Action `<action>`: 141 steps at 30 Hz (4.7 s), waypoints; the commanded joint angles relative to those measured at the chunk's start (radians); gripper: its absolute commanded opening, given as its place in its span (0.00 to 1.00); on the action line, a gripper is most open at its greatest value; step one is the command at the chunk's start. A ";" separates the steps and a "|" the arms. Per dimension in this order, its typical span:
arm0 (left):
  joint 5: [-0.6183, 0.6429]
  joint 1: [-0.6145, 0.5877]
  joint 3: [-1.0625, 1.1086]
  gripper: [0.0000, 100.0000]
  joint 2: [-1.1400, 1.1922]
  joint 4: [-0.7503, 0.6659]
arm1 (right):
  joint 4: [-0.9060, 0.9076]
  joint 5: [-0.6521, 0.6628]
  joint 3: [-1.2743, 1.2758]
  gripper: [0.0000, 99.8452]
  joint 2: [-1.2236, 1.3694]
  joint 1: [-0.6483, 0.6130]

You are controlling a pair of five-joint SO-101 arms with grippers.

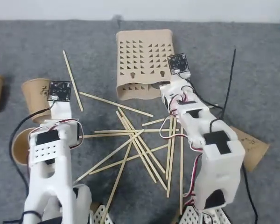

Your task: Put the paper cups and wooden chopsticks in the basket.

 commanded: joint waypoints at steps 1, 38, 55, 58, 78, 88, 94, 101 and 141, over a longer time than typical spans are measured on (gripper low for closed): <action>-0.003 0.005 -0.002 0.01 -0.006 -0.012 | 0.143 0.014 -0.057 0.05 -0.097 0.010; -0.008 -0.003 0.001 0.01 -0.006 -0.008 | 1.526 -0.414 -0.715 0.01 -0.483 -0.079; -0.008 -0.002 -0.001 0.01 -0.006 -0.011 | 1.716 -0.439 -1.197 0.26 -0.148 -0.027; -0.008 0.002 -0.001 0.01 -0.006 -0.011 | 1.704 -0.442 -1.257 0.21 -0.156 -0.028; -0.009 -0.002 -0.004 0.01 -0.006 -0.011 | 1.547 -0.531 -1.344 0.18 0.050 -0.081; -0.009 -0.002 -0.004 0.01 -0.006 -0.011 | 1.512 -0.529 -1.386 0.03 0.242 -0.084; -0.009 -0.002 -0.004 0.01 -0.006 -0.012 | 1.649 -0.500 -1.508 0.01 0.242 -0.084; -0.009 0.000 -0.004 0.01 -0.006 -0.012 | 1.856 -0.499 -1.600 0.01 0.234 -0.076; -0.009 -0.003 -0.004 0.01 -0.006 -0.012 | 1.834 -0.084 -0.947 0.10 -0.243 0.031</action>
